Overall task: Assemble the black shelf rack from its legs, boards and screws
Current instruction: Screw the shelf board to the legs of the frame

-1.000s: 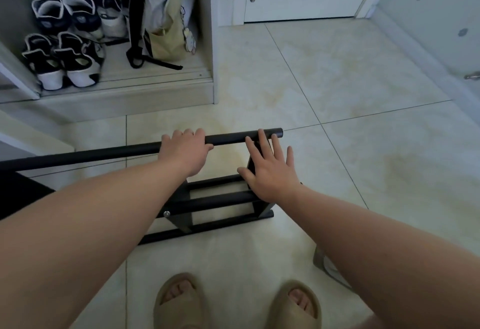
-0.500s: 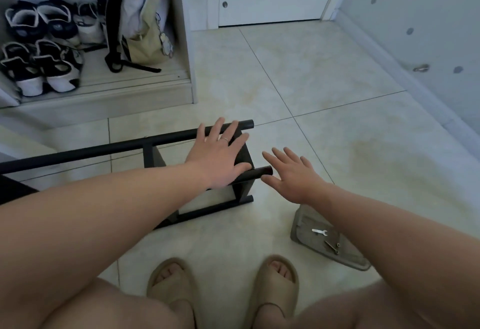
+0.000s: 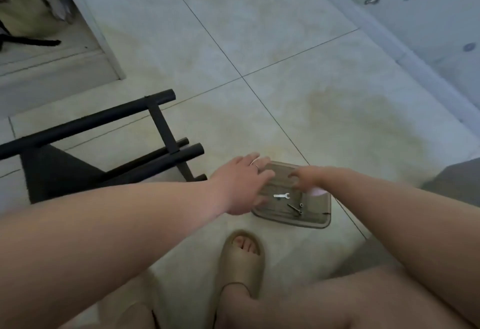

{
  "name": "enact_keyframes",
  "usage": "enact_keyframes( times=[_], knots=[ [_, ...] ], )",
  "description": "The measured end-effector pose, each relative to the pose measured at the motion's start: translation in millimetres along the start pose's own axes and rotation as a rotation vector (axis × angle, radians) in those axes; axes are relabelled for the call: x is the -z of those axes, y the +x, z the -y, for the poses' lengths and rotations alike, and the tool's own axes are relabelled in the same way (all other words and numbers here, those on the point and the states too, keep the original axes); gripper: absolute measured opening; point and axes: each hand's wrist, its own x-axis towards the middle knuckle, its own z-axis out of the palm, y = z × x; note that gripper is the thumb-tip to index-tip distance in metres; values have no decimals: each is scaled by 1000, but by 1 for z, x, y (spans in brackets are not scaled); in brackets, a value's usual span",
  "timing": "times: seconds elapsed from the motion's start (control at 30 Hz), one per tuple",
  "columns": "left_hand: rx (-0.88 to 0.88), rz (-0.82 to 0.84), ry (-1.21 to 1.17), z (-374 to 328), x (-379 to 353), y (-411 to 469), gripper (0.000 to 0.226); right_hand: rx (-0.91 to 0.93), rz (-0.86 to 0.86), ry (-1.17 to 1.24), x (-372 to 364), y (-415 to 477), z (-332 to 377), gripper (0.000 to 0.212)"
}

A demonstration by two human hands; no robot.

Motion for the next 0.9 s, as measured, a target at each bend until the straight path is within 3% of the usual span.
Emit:
enact_keyframes(
  times=[0.17,0.33,0.47,0.67,0.9],
  knots=[
    [-132,135,118,-12,-53,27,63,-26,88,81,-20,53,-23,48],
    [-150,172,169,-6,-93,42,45,-35,100,-9,-50,89,-40,44],
    [-167,136,149,4,-117,35,36,20,94,-32,-81,108,-44,37],
    [-172,63,104,7,-124,38,32,117,17,-76,-111,122,-45,46],
    [-160,67,134,4,-126,40,33,71,-8,-9,-117,125,-45,34]
  ],
)
